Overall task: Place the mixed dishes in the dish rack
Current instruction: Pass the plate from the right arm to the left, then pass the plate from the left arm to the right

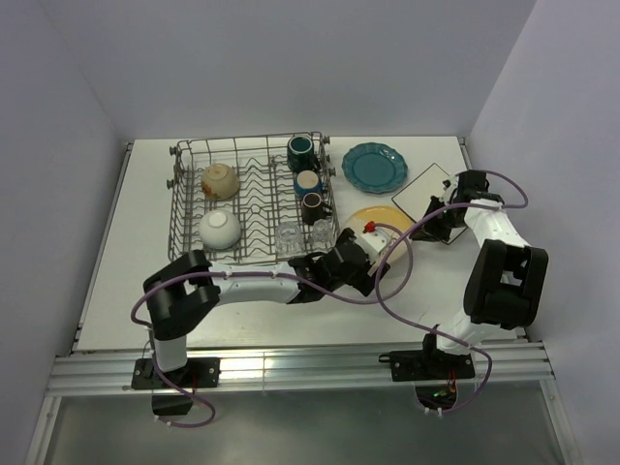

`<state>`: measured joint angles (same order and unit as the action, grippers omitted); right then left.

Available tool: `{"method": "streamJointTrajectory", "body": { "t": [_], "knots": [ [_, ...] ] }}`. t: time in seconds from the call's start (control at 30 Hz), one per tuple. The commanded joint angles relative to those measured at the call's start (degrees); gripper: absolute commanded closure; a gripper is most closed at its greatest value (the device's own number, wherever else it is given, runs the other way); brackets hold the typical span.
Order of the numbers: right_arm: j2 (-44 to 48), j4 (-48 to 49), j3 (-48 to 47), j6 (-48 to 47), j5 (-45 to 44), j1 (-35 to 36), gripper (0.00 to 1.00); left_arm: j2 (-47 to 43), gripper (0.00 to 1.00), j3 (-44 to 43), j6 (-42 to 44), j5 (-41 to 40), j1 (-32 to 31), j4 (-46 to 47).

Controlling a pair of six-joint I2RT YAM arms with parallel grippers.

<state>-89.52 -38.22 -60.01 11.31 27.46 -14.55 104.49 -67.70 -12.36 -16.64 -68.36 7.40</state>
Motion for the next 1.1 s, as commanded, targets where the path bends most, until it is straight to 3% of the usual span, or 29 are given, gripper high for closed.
{"method": "streamJointTrajectory", "body": {
  "t": [0.0, 0.23, 0.5, 0.7, 0.83, 1.0, 1.07],
  "knots": [
    [0.04, -2.03, -4.50, 1.70, 5.41, -0.48, 1.00, 4.83, 0.08, -2.42, 11.37, -3.04, -0.64, 8.25],
    [-0.75, -4.32, -6.44, 2.31, 6.55, -0.83, 1.00, 10.55, 0.08, -5.24, 19.65, -1.64, -1.08, 11.93],
    [-1.98, -6.43, -7.93, 2.22, 7.60, -1.36, 1.00, 17.94, 0.09, -12.62, 26.59, -9.45, -1.08, 11.06],
    [-2.51, -7.66, -8.63, 2.49, 8.40, -1.89, 1.00, 23.65, 0.29, -18.25, 28.79, -13.76, -1.08, 9.12],
    [-2.68, -8.10, -8.81, 2.49, 8.66, -2.15, 1.00, 24.62, 0.49, -18.69, 29.85, -17.27, -1.08, 9.83],
    [-2.68, -8.10, -8.72, 2.49, 8.83, -2.24, 1.00, 24.63, 0.62, -19.22, 28.80, -18.43, -1.08, 9.83],
    [-2.51, -8.10, -8.72, 2.40, 8.92, -2.24, 1.00, 24.36, 0.71, -19.48, 27.83, -18.34, -1.08, 9.74]
  ]
}}
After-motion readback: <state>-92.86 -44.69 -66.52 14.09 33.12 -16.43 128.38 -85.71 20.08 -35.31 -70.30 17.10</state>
